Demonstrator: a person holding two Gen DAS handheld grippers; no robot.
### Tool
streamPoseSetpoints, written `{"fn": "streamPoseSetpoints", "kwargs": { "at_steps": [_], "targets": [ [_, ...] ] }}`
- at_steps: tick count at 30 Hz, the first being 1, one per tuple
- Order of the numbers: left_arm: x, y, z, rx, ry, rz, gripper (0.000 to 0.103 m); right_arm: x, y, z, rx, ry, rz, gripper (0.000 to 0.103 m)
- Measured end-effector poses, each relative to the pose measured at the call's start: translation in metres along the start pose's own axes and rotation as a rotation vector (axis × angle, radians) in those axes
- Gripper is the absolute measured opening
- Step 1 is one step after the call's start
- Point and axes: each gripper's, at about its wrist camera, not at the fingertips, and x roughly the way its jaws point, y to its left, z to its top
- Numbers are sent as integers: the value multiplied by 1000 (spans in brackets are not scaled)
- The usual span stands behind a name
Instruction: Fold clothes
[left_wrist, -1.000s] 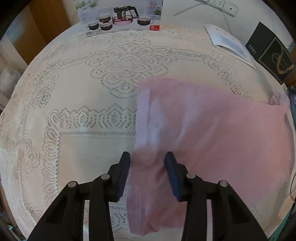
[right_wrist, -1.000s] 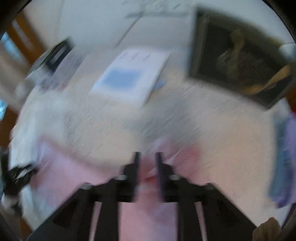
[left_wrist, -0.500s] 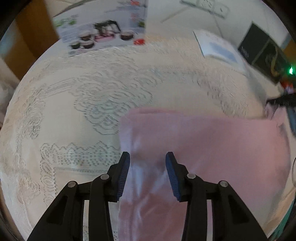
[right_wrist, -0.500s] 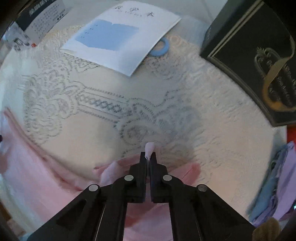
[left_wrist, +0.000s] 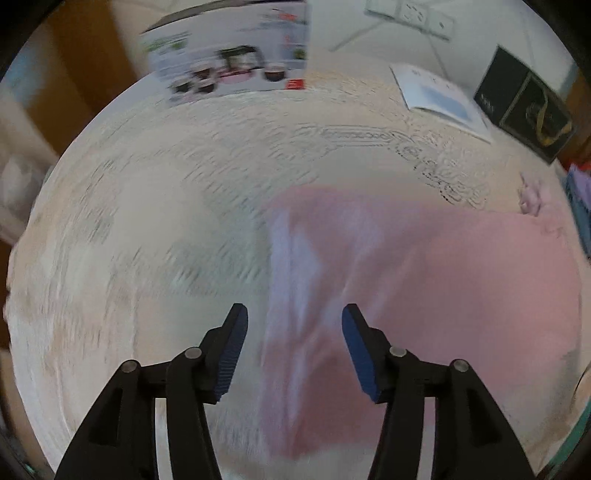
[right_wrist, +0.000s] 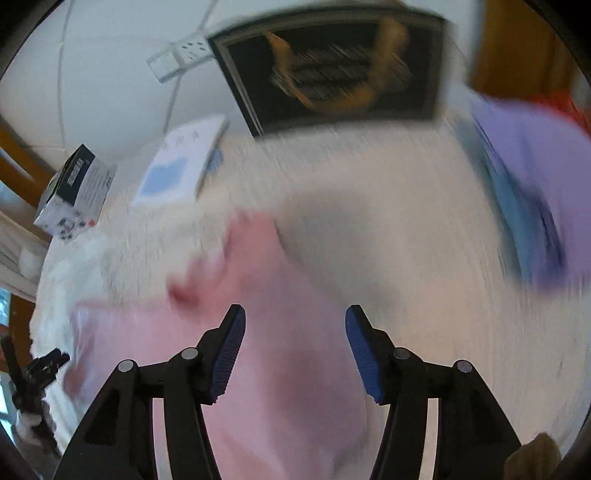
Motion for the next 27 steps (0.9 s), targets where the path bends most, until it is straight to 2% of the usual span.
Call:
{"fn": "streamPoseSetpoints", "kwargs": {
  "at_steps": [3,7,11,13,17,18,19,20,21,22,23,24,27],
  "targets": [
    [-10,8,-29,-2,5,-18,56,-5,-14,-65,45,38,19,56],
    [-2,5,-53,35,39,-35,56,-3,-29,-124,82,61,69,56],
    [6,-4,-61,50,43,-39,57,-1,-29,-144,92,52,94,61],
    [8,-9,-63,69,22,-21,59,1,-21,-147,54,34,92,75],
    [7,-12,-63,68,16,-12,58,11,2,-144,-39,15,56,76],
    [6,-13,-63,70,19,-11,52,16,7,-142,-62,19,47,76],
    [5,-14,-63,74,20,-16,36,24,11,-143,-79,36,34,76],
    [4,-16,-63,78,21,-22,24,32,17,-145,-94,70,14,77],
    [2,-17,-63,79,26,-29,9,33,27,-147,-143,62,-57,54],
    [1,-17,-61,78,30,-27,8,33,37,-148,-191,53,-129,21],
    [-1,-17,-60,73,28,-27,8,34,44,-148,-220,58,-162,14],
    [-5,-15,-59,64,22,-30,8,32,47,-146,-209,60,-153,11],
    [-27,-9,-55,35,-6,-48,8,15,49,-144,-176,36,-153,10]
  ]
}}
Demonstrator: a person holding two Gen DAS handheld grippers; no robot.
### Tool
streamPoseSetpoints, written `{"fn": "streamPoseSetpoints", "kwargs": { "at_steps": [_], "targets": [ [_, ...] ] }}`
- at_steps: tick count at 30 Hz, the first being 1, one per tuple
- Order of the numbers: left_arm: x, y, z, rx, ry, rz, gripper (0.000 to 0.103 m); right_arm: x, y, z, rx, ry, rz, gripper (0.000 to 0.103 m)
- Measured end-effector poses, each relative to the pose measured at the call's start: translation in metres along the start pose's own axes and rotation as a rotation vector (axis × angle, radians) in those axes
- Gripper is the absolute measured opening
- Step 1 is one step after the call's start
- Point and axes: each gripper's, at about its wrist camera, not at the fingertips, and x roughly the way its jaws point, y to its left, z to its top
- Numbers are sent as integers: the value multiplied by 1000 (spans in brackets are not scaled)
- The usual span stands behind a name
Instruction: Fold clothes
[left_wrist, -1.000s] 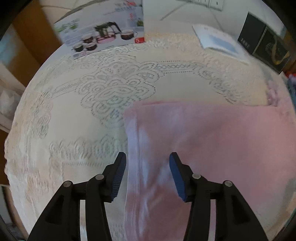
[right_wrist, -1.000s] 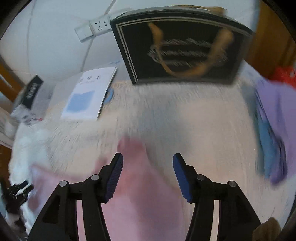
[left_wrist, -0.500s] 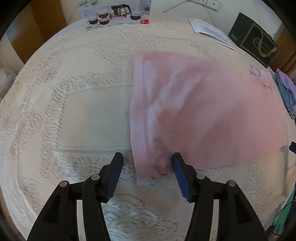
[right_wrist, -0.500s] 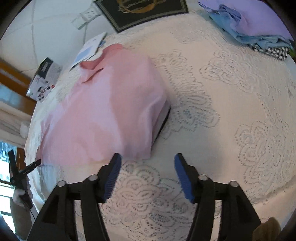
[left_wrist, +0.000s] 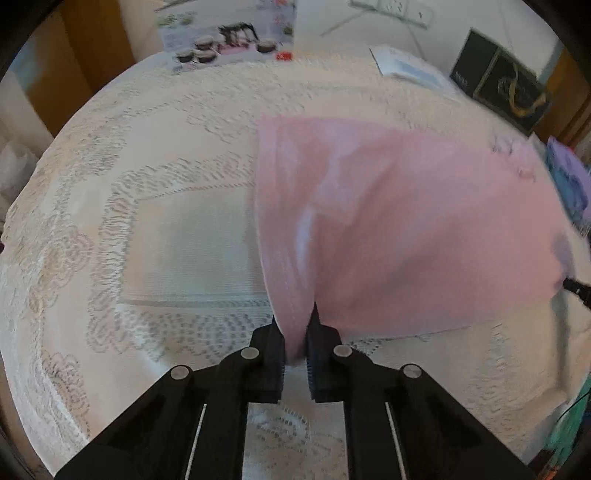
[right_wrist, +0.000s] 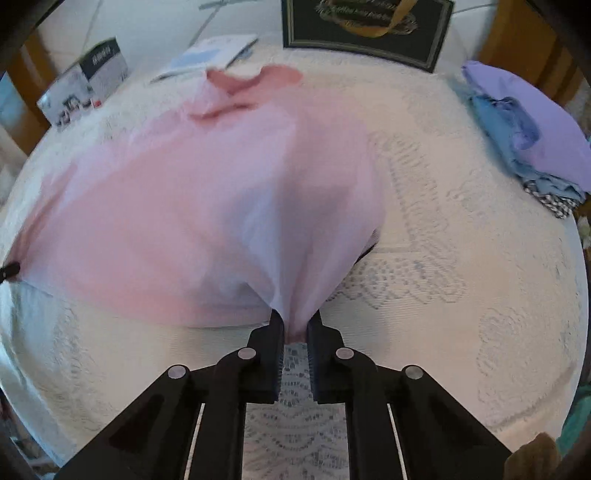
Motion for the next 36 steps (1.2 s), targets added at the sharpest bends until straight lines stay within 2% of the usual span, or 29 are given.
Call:
{"fn": "streamPoseSetpoints", "kwargs": {
  "at_steps": [2,4,8,9,10,12,13,14,16,19,21,24,28,31,33,35,36],
  "targets": [
    [-16,7,-3,-2,-15,3,7,-18,-4,-6,26,3,39,10],
    [-30,15,-12,10,-17,23,7,-30,-2,-20,36,47,83,10],
    [-18,38,-35,1,62,106,7,-26,15,-59,5,187,175,12],
    [-12,45,-40,-10,91,119,11,-22,18,-67,8,216,195,19],
    [-12,48,-41,-18,97,116,14,-23,18,-71,8,223,177,30],
    [-15,53,-42,-32,99,102,16,-31,14,-71,16,206,147,39],
    [-19,51,-38,-24,86,108,20,-38,11,-68,24,182,137,39],
    [-24,49,-33,-13,68,117,23,-50,5,-60,38,142,141,40],
    [-37,43,-13,-12,11,105,38,-67,2,-39,30,73,141,41],
    [-39,28,11,1,-28,70,42,-74,9,1,-12,16,157,41],
    [-33,18,24,20,-27,46,42,-62,23,23,-34,34,225,39],
    [-14,6,39,33,4,4,42,-35,52,49,-104,83,283,37],
    [12,2,42,41,53,-6,42,19,82,80,-193,222,303,37],
    [22,4,32,28,84,24,42,38,84,101,-218,208,258,37],
    [30,11,28,-5,107,45,42,39,73,132,-178,96,201,38],
    [32,18,25,-27,107,62,42,33,61,152,-111,44,179,41],
    [31,21,24,-36,102,65,42,26,53,158,-86,20,182,47]
  ]
}}
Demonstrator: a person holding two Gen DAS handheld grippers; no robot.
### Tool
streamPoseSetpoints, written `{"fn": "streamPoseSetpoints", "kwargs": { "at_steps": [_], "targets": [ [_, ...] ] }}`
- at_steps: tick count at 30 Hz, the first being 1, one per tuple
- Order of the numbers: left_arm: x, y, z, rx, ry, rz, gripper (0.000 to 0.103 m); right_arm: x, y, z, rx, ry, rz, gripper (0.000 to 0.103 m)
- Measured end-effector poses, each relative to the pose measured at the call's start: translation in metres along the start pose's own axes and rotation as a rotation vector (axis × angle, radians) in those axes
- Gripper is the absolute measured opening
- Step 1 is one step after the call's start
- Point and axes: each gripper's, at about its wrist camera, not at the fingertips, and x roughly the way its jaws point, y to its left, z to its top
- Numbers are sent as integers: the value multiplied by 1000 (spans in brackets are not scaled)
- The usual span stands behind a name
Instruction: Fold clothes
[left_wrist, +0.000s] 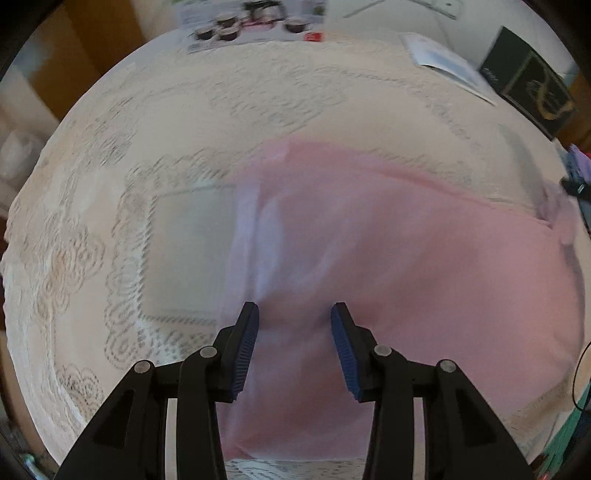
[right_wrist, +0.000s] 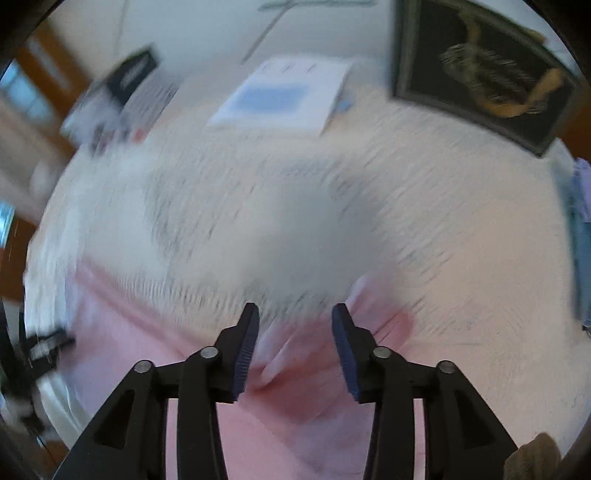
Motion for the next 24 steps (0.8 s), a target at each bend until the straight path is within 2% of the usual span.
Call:
{"fn": "streamPoseSetpoints", "kwargs": {
  "at_steps": [3,6,9,12,14,16,19,21,24],
  "targets": [
    [-3,14,0,-43,-8,11,42,-24,-4,-9,-9,-38,7,57],
    [-12,27,0,-68,-42,24,42,-44,3,-35,-78,-52,-19,60],
    [-23,36,-4,-95,-54,16,42,-47,4,-68,-82,-31,-31,61],
    [-29,24,-11,-50,-62,5,43,-43,-7,-92,-54,4,-41,62],
    [-32,7,-18,-19,-65,-11,44,-41,-18,-107,-36,34,-59,67],
    [-36,-17,-24,-23,-69,-19,54,-44,-29,-116,-33,40,-49,77],
    [-48,-64,-41,-38,-84,-79,66,-50,-49,-118,-65,35,-21,78],
    [-54,-102,-54,-48,-92,-115,66,-52,-59,-116,-110,26,-5,78],
    [-59,-164,-72,-79,-122,-96,66,-54,-73,-109,-266,12,40,78]
  ]
}}
